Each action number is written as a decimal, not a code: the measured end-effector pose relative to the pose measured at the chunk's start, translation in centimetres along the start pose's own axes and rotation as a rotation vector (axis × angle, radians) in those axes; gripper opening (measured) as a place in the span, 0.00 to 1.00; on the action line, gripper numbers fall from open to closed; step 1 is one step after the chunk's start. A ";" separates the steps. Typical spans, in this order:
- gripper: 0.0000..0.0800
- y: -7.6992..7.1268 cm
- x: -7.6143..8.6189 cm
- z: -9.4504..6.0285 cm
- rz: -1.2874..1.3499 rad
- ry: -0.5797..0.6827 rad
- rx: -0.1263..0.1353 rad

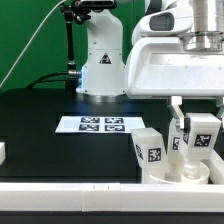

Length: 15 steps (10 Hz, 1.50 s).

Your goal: Assemble stool

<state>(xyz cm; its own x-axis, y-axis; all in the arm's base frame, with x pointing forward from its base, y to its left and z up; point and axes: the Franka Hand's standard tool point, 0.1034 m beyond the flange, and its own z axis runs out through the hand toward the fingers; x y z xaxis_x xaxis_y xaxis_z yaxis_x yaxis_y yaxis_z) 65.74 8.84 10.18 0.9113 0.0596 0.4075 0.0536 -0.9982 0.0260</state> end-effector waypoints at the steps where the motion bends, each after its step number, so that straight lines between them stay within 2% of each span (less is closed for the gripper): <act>1: 0.42 0.0 0.0 0.0 0.000 0.000 0.000; 3: 0.42 -0.1 0.3 0.1 -0.002 0.004 0.001; 15: 0.42 -0.1 -0.8 1.2 -0.007 -0.014 -0.006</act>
Offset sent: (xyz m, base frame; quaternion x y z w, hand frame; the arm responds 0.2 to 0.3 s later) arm 0.0142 0.0044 -0.0028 0.0062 0.0087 -0.0083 0.9999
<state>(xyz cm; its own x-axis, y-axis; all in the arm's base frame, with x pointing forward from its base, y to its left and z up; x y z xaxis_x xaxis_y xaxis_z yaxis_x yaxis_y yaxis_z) 65.49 8.87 8.73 0.9164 0.0669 0.3947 0.0581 -0.9977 0.0342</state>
